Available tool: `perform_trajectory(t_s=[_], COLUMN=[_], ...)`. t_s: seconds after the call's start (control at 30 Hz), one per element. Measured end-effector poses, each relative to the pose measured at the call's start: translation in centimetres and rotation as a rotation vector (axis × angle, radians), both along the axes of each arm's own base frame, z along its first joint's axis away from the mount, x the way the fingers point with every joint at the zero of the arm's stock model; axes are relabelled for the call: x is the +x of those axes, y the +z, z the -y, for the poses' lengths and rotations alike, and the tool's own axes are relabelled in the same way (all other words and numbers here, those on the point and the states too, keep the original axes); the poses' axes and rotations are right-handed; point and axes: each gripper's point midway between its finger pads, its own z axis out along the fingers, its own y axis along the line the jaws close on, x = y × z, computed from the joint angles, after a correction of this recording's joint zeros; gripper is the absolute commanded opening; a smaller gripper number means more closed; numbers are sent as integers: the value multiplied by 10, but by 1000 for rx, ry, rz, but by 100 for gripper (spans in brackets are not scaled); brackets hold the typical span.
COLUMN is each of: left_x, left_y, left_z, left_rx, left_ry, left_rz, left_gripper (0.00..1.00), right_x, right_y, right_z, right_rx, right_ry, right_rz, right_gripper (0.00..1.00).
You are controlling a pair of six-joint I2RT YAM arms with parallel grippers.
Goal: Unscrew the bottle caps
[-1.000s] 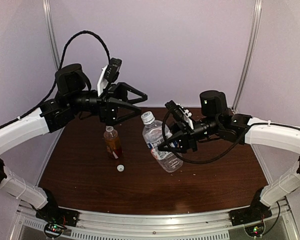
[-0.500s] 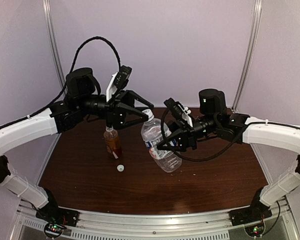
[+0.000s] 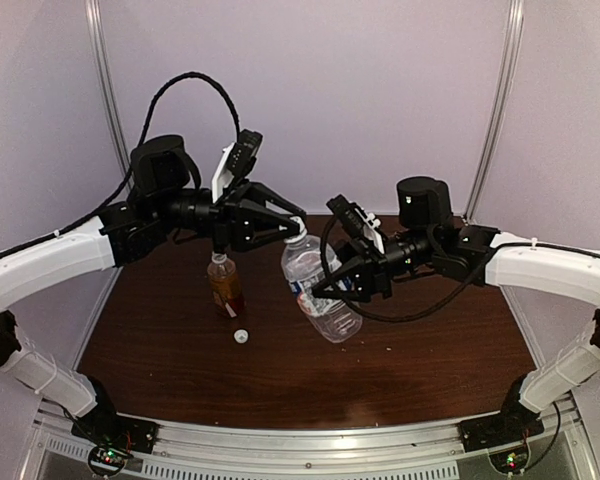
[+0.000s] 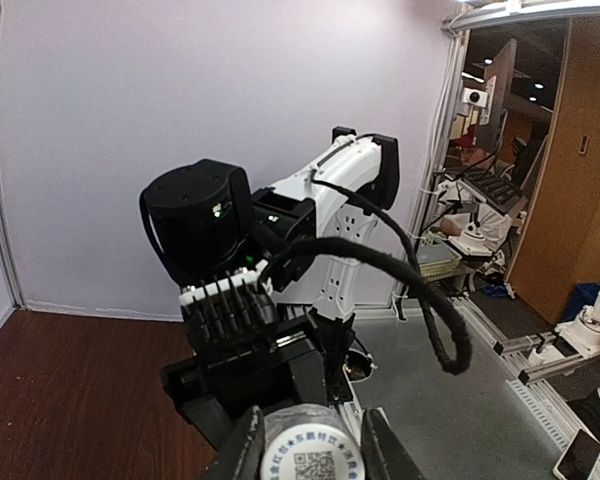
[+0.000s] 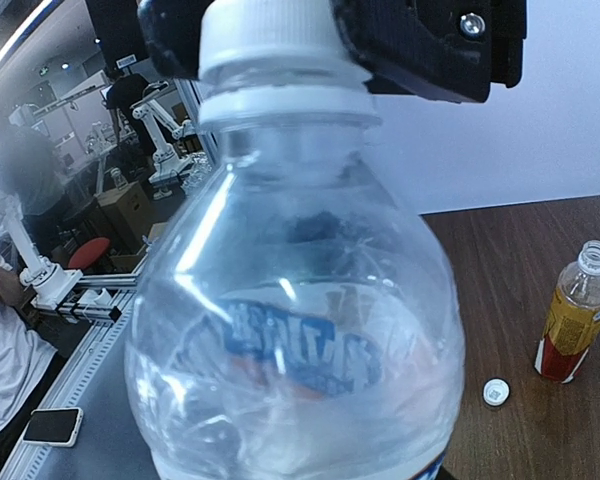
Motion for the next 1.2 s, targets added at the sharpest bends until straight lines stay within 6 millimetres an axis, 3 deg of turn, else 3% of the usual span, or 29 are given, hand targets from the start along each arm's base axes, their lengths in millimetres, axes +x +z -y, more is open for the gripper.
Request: perform_trajectory(t_s=[0.2,0.37,0.53,0.63,1.0,1.2], left_x=[19,51,72,77,72,67], left_y=[-1,-1,-6,-9,-16,-11], left_z=[3,8,7,8,15,1], left_rx=[21,57,65,67,88,89], left_ry=[137,389,557,586,552,529], left_rz=[-31,-128,-226,-255,-237,-186], left_gripper=[17,18,30,41,64,79], right_x=[19,49,70,74,75,65], right_y=[-2,-3,-7,-9,-15,-9], right_z=[0,4,6,8,11,13], right_rx=[-31,-63,-89,-96,-106,-85], right_ry=[-127,-319,-451,-483,-501,-462], right_rz=[44,103,132,139,140,146], right_gripper=[38,37,36,36,37,37])
